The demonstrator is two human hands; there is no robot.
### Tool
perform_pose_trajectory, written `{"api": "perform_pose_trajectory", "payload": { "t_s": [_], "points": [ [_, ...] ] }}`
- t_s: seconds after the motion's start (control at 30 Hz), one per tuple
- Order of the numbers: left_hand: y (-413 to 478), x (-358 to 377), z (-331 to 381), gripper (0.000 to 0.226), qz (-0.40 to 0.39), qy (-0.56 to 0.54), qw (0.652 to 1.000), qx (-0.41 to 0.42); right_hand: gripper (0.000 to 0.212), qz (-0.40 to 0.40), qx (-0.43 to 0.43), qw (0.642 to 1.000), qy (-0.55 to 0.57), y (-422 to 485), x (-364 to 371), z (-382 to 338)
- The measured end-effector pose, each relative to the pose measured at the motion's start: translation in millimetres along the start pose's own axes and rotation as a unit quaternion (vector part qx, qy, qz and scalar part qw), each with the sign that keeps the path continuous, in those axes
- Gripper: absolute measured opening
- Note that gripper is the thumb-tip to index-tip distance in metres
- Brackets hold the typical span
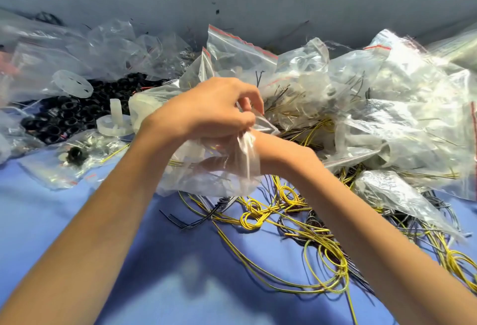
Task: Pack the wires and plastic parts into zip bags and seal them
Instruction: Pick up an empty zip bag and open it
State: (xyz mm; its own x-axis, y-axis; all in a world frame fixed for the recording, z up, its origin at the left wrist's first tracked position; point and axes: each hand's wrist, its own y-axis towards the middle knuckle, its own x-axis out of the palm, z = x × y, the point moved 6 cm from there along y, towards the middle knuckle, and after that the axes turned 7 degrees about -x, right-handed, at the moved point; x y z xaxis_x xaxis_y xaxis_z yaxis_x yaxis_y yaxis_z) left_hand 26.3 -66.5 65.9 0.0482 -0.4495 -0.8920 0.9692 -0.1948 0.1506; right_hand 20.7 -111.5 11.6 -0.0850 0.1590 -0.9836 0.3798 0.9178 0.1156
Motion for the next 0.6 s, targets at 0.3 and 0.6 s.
{"api": "perform_pose_trajectory", "payload": {
  "t_s": [0.3,0.6],
  "points": [
    [-0.2,-37.3,-29.5,0.043,0.121,-0.033,0.991,-0.049,0.013,0.298,0.124,0.946,0.044,-60.2,-8.0,5.8],
    [-0.1,-39.2,-45.3,0.041,0.152,0.033,0.98,-0.128,0.021,0.175,0.05,0.983,-0.028,-49.6,59.1,-29.4]
  ]
}}
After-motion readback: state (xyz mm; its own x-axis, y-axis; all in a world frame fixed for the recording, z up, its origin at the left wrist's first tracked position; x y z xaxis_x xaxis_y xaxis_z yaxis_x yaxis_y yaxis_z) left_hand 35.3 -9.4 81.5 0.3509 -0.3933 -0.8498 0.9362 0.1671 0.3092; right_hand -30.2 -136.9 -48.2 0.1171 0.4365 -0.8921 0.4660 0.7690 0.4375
